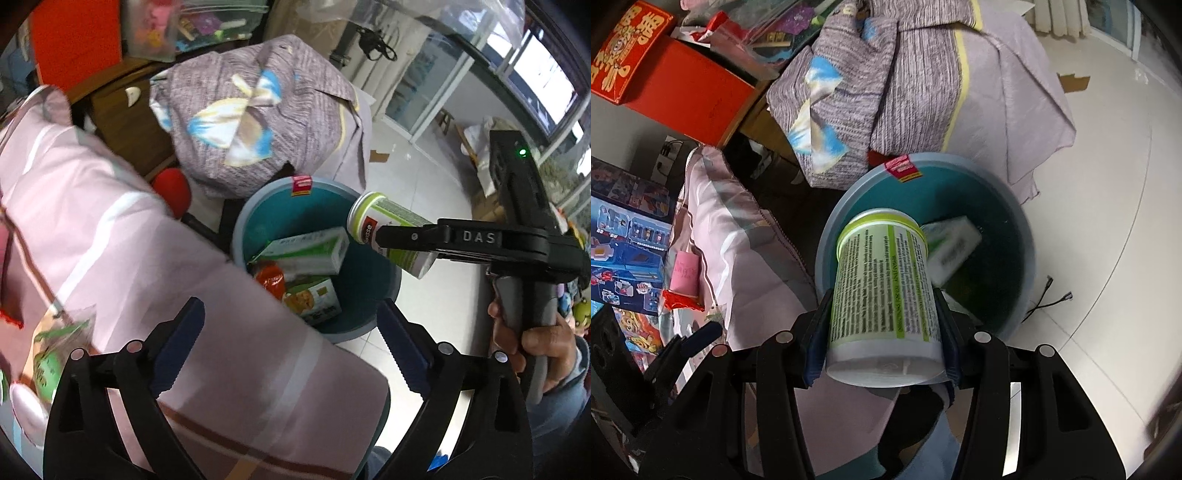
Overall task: Collect trash
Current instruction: 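Carry packet and pill bottle over the teal bin and release both, then move both grippers back over the bed toward the plastic cups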
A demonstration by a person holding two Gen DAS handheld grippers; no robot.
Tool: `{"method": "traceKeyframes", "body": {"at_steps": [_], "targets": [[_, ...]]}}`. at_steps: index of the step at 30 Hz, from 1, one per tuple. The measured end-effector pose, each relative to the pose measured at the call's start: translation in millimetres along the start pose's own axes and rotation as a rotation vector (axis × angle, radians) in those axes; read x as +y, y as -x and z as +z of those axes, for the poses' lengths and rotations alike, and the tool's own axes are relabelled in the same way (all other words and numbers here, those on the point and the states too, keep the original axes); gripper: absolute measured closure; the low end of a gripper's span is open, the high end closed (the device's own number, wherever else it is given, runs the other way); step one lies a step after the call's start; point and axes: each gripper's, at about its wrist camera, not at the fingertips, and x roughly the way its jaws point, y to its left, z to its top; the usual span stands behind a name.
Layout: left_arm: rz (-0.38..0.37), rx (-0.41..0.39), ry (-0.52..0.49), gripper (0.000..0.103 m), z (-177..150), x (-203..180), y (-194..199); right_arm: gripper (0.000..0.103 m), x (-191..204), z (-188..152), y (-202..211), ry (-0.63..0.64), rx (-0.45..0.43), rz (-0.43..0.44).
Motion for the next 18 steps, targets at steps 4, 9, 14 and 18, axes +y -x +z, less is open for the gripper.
{"method": "traceKeyframes", "body": {"at_steps": [4,9,14,18], "targets": [[-0.009,0.0,0.034,0.007,-8,12,8,0.039,3,-2,-2,-0.006,0.004,-0.008],[-0.015,0.004,0.058,0.007,-18,20,13,0.027,8,-8,-2,-0.008,0.01,-0.035],[-0.022,-0.007,0.07,0.006,-29,25,22,0.023,18,-18,-1,0.011,0.025,-0.093],[-0.02,-0.018,0.081,0.006,-39,31,33,0.023,31,-26,1,0.039,0.03,-0.101]]}}
